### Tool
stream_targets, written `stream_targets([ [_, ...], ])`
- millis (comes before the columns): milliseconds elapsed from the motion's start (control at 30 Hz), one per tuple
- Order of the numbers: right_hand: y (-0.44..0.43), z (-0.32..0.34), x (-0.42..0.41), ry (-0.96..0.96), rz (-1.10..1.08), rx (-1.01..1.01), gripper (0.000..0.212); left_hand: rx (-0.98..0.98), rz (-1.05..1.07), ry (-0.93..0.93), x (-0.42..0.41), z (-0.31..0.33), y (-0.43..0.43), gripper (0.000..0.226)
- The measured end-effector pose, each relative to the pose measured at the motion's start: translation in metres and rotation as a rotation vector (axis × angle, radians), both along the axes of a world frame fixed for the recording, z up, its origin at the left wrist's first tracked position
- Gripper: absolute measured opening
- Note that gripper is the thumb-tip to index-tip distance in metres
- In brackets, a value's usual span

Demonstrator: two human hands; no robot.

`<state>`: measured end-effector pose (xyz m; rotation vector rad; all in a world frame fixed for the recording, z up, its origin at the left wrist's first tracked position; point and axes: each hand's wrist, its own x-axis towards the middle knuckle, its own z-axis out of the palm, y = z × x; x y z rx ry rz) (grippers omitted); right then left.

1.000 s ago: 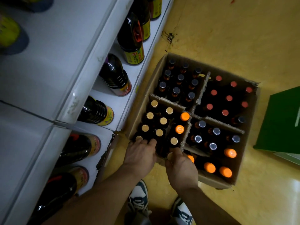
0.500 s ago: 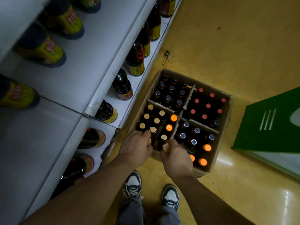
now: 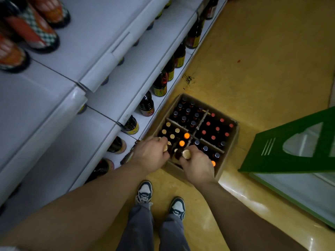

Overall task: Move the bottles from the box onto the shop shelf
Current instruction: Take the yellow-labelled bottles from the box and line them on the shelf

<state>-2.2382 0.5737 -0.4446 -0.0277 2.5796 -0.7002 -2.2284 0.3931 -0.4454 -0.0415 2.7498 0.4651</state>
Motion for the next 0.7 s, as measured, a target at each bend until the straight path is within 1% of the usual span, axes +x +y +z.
stream_targets([
  [200, 0.013, 0.081, 0.01, 0.031, -0.006, -0.029, 0.029, 0.009, 0.003, -0.004, 0.016, 0.087, 0.008, 0.031],
  [400, 0.032, 0.151, 0.018, 0.106, -0.024, -0.069, 0.031, 0.023, 0.048, 0.084, 0.032, 0.167, 0.017, 0.031],
  [533, 0.043, 0.186, 0.023, 0.153, -0.016, -0.107, 0.025, 0.034, 0.065, 0.127, 0.039, 0.204, 0.02, 0.025],
  [700, 0.053, 0.222, 0.018, 0.22, 0.075, -0.136, 0.021, 0.014, 0.097, 0.136, 0.042, 0.238, 0.024, 0.032],
])
